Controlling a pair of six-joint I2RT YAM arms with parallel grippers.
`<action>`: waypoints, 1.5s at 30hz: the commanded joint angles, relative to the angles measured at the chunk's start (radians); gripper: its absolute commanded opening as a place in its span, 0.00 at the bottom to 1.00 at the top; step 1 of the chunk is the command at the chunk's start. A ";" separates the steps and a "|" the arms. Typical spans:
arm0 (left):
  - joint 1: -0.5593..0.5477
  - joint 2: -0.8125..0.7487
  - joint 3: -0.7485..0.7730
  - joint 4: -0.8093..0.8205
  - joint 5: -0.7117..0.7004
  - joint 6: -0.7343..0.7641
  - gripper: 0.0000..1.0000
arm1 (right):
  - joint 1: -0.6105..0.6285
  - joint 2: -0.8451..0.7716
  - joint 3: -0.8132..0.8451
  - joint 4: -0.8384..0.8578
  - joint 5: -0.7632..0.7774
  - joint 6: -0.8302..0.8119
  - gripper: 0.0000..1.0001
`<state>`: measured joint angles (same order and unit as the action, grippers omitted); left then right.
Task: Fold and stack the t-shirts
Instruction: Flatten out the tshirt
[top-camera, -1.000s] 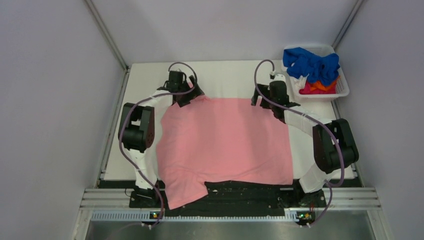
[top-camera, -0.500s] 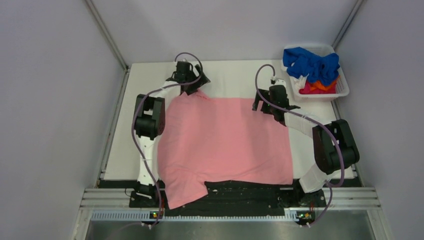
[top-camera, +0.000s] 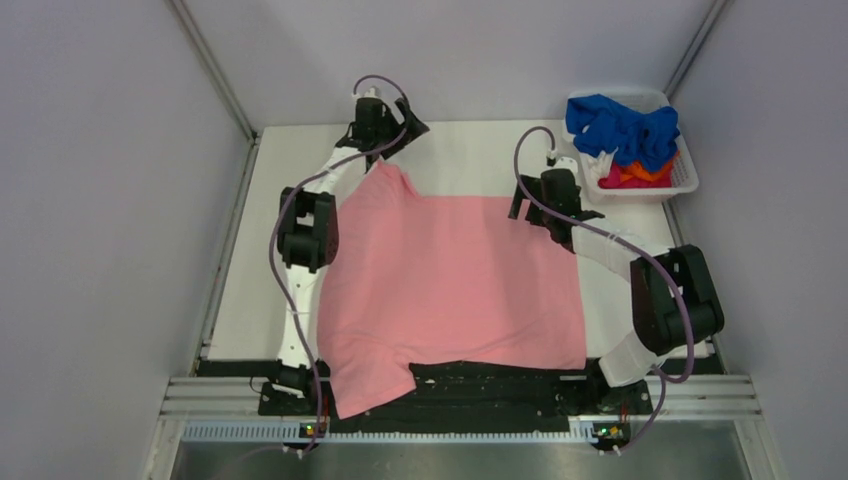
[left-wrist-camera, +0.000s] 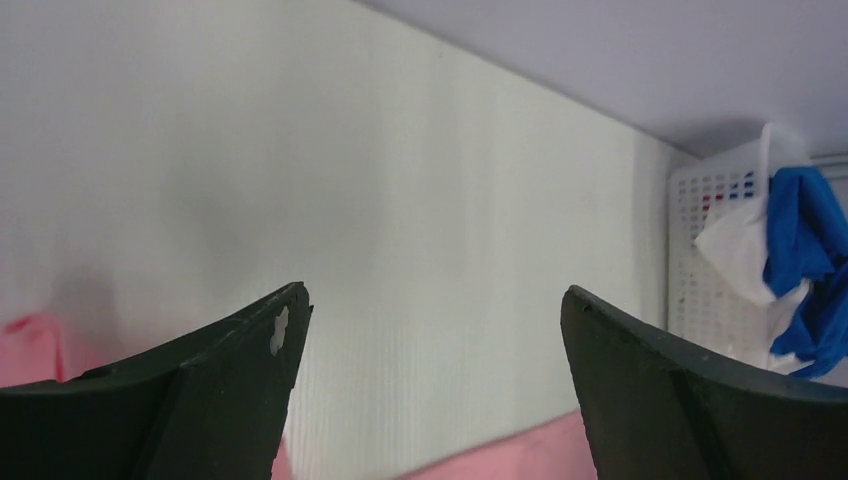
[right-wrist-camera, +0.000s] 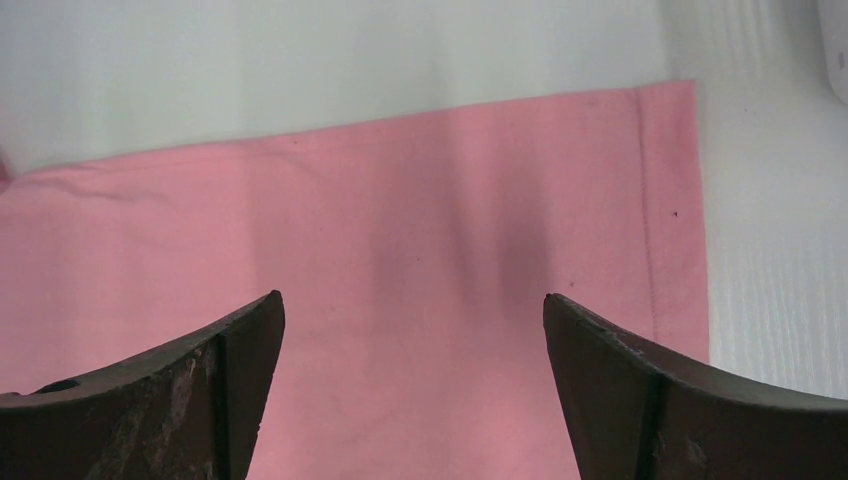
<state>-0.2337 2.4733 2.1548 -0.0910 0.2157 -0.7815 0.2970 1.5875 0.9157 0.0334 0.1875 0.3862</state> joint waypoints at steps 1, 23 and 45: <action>-0.002 -0.288 -0.258 -0.036 -0.036 0.101 0.99 | -0.002 -0.051 0.009 0.011 -0.010 0.004 0.99; -0.074 -0.238 -0.413 -0.024 -0.118 0.030 0.99 | 0.001 -0.046 -0.053 0.058 -0.020 0.023 0.99; -0.116 -0.225 -0.035 -0.313 -0.201 0.187 0.99 | -0.013 -0.068 -0.021 -0.010 0.061 0.018 0.99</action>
<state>-0.3500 2.4393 2.1311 -0.2623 0.1040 -0.7033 0.2913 1.5921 0.8654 0.0288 0.2245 0.4042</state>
